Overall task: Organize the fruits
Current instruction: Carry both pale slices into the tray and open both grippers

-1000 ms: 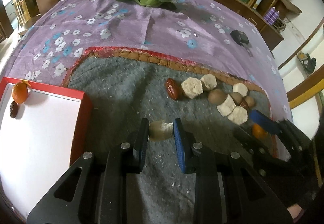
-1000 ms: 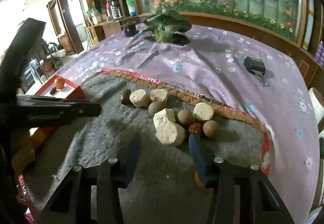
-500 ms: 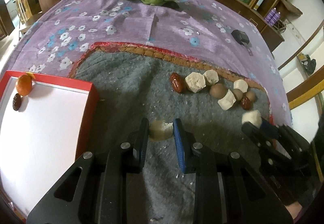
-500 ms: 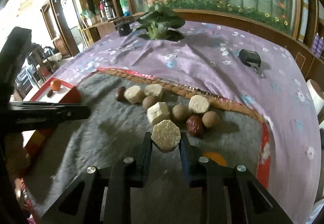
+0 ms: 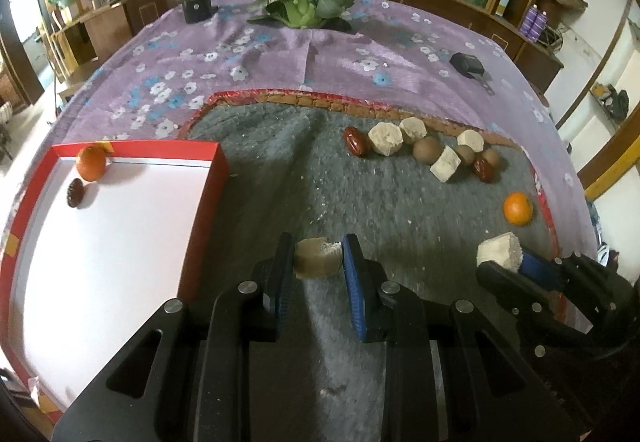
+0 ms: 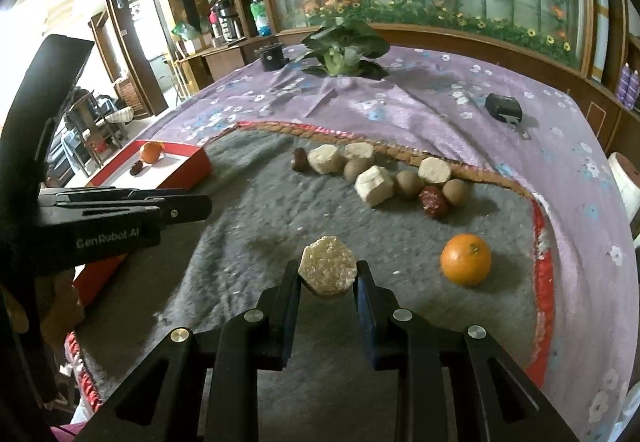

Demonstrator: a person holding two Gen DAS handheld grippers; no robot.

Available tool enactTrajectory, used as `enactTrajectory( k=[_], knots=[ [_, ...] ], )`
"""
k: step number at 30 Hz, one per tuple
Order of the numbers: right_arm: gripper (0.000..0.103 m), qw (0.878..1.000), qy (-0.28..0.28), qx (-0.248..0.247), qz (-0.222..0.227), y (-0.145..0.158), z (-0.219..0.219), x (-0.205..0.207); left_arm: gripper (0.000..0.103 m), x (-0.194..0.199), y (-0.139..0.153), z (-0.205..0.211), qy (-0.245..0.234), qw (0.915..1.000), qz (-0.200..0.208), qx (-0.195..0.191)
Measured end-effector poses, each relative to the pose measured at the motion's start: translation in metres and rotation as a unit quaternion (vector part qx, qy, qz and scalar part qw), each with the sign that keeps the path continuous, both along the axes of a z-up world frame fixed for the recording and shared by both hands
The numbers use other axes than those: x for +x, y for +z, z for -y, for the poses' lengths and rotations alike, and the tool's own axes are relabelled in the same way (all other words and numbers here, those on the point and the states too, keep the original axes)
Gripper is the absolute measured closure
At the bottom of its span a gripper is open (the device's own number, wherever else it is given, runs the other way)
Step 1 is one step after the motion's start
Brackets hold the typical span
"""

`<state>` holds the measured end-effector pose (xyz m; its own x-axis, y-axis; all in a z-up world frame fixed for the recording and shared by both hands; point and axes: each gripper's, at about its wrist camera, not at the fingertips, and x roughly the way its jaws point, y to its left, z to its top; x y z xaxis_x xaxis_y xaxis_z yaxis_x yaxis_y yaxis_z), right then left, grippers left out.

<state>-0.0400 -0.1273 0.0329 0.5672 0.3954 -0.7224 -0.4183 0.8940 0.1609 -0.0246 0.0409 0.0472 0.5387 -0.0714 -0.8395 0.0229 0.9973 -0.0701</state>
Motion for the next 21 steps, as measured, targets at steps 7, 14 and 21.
enactTrajectory(
  k=[7, 14, 21],
  knots=[
    [0.077, 1.0, 0.009, -0.004, 0.008, 0.01, -0.016, -0.01, 0.079, -0.016, 0.012, -0.008, 0.001, 0.9997, 0.022, 0.007],
    [0.077, 1.0, 0.017, -0.007, 0.02, 0.021, -0.031, -0.016, 0.079, -0.026, 0.021, -0.021, 0.013, 0.9991, 0.04, 0.008],
    [0.077, 0.998, 0.042, -0.011, 0.034, 0.034, -0.057, -0.019, 0.079, -0.036, 0.032, -0.04, 0.032, 0.9975, 0.06, 0.018]
  ],
)
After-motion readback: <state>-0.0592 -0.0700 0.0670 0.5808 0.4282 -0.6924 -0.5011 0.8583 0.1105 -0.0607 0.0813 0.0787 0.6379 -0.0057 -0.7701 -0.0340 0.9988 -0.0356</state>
